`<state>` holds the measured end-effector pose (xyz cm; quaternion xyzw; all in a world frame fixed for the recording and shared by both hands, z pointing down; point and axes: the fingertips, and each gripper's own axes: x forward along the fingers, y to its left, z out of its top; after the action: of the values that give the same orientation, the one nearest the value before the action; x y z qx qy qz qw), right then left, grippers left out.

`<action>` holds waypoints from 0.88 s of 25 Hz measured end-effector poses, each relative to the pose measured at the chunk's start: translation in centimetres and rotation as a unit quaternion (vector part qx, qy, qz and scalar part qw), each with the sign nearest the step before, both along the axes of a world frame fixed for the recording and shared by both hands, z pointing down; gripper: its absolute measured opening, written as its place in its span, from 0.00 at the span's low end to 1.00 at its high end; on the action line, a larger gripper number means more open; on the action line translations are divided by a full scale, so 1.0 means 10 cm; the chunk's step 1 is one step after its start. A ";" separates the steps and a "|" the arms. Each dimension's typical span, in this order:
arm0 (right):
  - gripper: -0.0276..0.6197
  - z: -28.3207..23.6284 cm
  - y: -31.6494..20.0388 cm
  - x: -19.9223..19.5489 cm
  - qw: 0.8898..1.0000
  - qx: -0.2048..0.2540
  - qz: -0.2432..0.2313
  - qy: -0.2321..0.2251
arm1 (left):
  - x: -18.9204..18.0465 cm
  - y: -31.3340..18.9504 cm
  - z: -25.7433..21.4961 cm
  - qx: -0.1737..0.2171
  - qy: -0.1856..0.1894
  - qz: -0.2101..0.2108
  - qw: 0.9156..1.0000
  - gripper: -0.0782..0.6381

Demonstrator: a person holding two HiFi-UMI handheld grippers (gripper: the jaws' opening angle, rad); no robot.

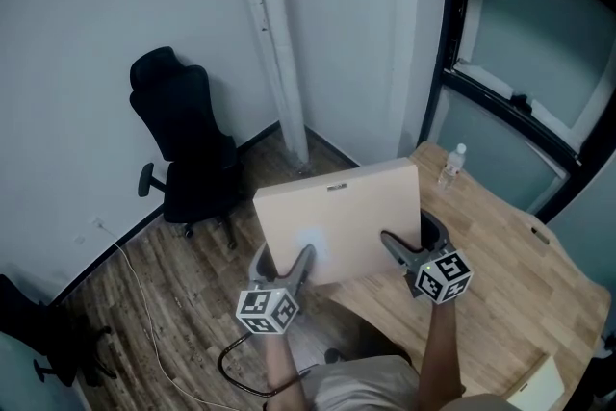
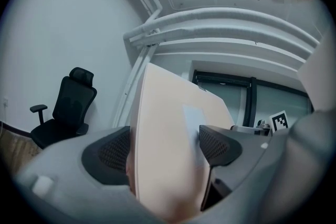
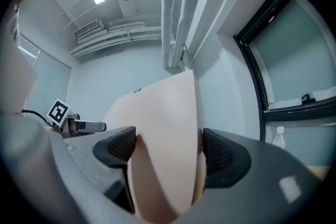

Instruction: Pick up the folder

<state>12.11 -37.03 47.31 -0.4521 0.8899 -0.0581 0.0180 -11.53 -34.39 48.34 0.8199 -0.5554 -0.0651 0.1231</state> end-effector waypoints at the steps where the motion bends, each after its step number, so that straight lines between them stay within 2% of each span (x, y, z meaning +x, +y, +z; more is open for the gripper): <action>1: 0.66 -0.02 0.00 -0.01 1.000 0.003 -0.001 0.001 | 0.00 0.00 -0.02 0.003 -0.001 -0.001 1.000 0.66; 11: 0.66 -0.16 0.02 -0.03 1.000 0.020 -0.005 0.003 | -0.03 0.06 -0.14 0.017 0.004 -0.008 1.000 0.66; 22: 0.66 -0.12 0.11 0.04 1.000 0.014 0.001 0.010 | 0.06 0.12 -0.11 0.013 0.000 -0.006 1.000 0.66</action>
<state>12.54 -35.94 46.06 -0.4535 0.8902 -0.0411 0.0150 -10.97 -33.18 47.19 0.8181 -0.5595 -0.0729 0.1115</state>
